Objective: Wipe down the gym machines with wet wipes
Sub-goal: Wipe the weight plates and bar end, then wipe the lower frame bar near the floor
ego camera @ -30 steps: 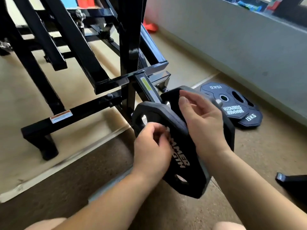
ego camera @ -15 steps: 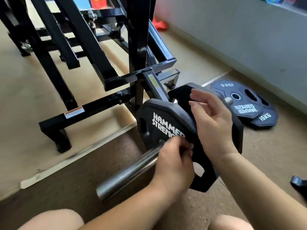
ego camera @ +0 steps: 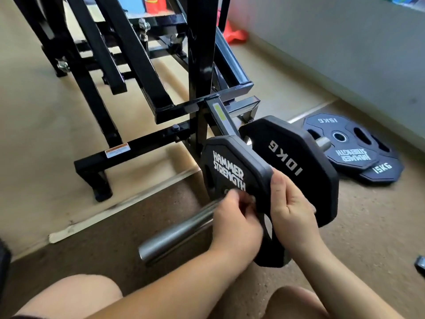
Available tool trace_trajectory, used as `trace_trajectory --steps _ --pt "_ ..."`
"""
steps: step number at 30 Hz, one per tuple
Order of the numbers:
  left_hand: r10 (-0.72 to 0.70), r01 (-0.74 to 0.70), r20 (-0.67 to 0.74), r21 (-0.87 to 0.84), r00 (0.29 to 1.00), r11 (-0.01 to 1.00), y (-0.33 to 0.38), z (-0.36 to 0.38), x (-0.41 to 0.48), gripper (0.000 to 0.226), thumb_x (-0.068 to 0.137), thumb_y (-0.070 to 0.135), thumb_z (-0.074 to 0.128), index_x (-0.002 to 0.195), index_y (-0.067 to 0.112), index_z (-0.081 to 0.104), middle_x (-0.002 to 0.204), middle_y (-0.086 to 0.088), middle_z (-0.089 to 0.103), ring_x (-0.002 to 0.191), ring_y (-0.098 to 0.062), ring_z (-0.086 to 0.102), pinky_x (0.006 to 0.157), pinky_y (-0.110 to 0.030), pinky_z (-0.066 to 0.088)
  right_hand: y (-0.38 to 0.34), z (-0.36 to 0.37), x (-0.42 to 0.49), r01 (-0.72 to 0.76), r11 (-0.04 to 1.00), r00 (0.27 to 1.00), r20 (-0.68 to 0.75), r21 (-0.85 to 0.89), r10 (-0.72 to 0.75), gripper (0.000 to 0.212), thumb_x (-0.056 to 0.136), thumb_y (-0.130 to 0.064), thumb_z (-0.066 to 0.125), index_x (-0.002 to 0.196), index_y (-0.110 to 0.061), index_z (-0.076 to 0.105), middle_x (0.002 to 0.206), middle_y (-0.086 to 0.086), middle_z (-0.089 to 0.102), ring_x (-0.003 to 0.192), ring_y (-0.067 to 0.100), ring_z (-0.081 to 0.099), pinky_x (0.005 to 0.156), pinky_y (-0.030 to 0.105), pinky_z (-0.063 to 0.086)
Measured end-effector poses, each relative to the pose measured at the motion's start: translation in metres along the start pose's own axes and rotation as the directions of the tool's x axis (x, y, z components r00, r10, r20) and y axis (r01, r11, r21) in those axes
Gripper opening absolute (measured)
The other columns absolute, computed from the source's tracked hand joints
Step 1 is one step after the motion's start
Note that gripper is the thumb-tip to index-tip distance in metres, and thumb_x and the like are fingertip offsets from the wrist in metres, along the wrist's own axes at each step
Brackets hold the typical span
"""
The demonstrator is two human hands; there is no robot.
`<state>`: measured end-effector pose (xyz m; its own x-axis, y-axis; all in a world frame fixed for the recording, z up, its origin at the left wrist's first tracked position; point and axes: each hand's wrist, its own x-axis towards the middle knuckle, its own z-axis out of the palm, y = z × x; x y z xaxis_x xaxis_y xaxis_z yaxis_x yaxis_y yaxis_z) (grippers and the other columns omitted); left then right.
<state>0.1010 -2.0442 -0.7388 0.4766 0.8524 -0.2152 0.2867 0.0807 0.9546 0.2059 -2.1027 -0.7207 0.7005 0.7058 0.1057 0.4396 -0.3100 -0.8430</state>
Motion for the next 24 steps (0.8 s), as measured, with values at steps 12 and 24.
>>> trace_trajectory --steps 12,24 --pt "-0.101 0.045 -0.232 -0.234 0.968 0.971 0.048 -0.035 0.05 0.01 0.091 0.019 0.058 0.084 0.025 0.062 0.088 0.0 0.07 0.083 -0.018 0.063 0.08 -0.037 0.055 -0.084 0.037 0.068 -0.073 0.947 0.996 -0.077 -0.314 0.051 0.043 0.094 -0.071 0.048 0.102 -0.035 0.071 0.094 -0.016 0.071 0.093 0.013 0.064 0.08 0.035 0.047" --pt "0.197 -0.273 0.249 0.324 0.948 0.906 -0.02 -0.211 0.117 0.019 0.099 0.014 0.047 0.083 0.017 0.056 0.074 0.005 0.06 0.067 -0.005 0.059 0.064 -0.018 0.043 -0.118 0.186 0.028 0.373 0.89 0.928 0.118 -0.26 -0.355 0.02 0.095 -0.042 0.061 0.104 -0.031 0.074 0.108 -0.014 0.065 0.097 0.01 0.064 0.077 0.033 0.054"
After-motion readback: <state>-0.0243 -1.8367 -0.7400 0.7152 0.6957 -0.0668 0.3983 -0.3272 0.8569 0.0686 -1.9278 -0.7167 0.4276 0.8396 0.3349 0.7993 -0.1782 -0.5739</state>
